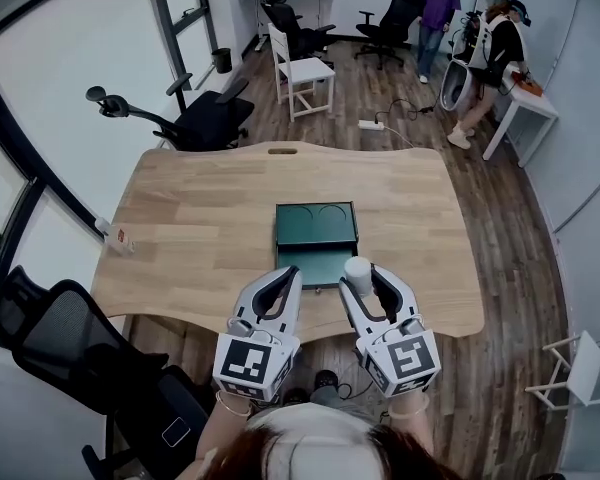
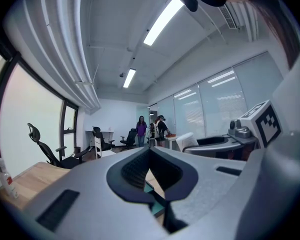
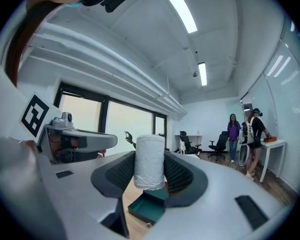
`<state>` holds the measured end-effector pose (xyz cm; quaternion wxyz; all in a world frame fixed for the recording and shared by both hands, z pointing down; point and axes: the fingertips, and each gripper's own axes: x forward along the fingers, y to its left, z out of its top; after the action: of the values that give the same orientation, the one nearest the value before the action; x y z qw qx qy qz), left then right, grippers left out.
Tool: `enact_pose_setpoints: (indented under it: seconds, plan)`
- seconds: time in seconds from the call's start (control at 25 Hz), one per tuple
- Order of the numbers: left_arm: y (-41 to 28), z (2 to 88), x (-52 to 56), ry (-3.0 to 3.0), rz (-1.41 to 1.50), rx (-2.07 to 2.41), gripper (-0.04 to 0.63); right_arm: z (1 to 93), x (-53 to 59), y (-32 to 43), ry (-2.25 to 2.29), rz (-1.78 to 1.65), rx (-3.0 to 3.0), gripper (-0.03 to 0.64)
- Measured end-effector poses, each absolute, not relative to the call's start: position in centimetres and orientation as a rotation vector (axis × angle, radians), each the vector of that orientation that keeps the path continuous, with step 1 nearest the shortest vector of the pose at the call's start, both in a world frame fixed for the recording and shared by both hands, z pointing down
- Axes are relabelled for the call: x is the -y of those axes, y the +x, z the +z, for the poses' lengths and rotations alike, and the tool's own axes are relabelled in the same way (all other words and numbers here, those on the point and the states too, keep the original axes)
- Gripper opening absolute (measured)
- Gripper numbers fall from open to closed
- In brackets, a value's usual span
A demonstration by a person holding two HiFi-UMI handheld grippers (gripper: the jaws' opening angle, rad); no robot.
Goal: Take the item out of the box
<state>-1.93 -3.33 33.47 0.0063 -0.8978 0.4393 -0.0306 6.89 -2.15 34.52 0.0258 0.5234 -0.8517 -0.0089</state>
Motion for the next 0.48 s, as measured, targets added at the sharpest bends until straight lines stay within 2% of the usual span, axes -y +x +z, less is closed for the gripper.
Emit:
enact_pose_setpoints:
  seconds: [0.48]
  plan:
    - [-0.8, 33.5, 2.5, -2.843, -0.075, -1.352, 0.005, 34.8, 1.1, 7.9, 1.624, -0.012, 2.626, 0.193]
